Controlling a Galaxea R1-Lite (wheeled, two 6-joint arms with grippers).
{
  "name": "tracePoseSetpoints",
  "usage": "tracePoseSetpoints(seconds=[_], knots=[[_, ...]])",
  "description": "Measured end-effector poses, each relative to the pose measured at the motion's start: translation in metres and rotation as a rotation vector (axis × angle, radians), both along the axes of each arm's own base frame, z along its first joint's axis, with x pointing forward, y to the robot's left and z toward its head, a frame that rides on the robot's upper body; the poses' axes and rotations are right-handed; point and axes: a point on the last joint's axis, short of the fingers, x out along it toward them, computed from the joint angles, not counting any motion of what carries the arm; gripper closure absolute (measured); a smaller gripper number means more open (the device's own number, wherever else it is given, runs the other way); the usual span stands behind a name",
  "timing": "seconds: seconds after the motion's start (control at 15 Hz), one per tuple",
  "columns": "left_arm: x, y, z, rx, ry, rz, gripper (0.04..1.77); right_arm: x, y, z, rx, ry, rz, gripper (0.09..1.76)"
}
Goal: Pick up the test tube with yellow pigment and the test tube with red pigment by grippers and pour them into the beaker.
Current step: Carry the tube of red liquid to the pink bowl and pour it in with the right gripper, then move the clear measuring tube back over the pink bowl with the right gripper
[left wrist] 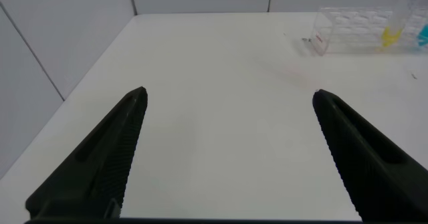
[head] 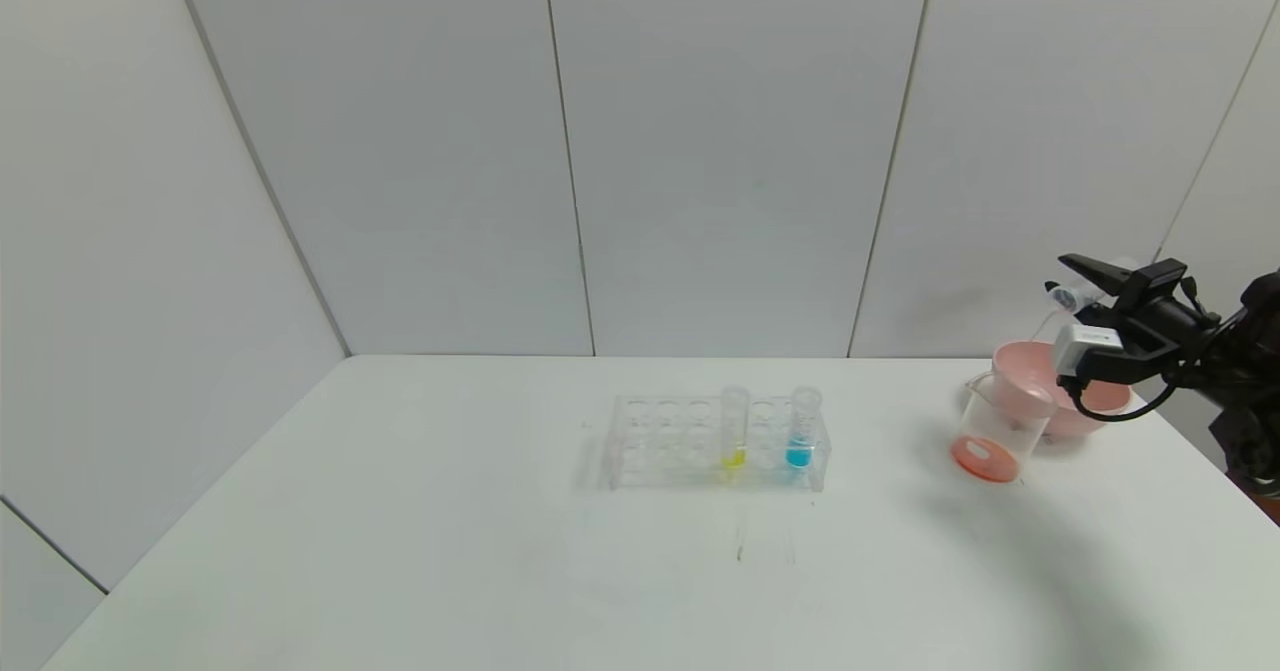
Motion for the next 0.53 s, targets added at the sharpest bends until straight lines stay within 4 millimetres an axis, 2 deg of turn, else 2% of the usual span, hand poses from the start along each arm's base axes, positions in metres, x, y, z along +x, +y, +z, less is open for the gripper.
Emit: tracePoseSetpoints(seconds=[0.27, 0.53], knots=[[0.000, 0.000, 0.000, 0.000, 0.000, 0.000, 0.05, 0.005, 0.005, 0.011, 0.150, 0.032, -0.041, 1.27], [0.000, 0.000, 0.000, 0.000, 0.000, 0.000, 0.05, 0.015, 0.002, 0.038, 0.569, 0.110, -0.093, 1.27]])
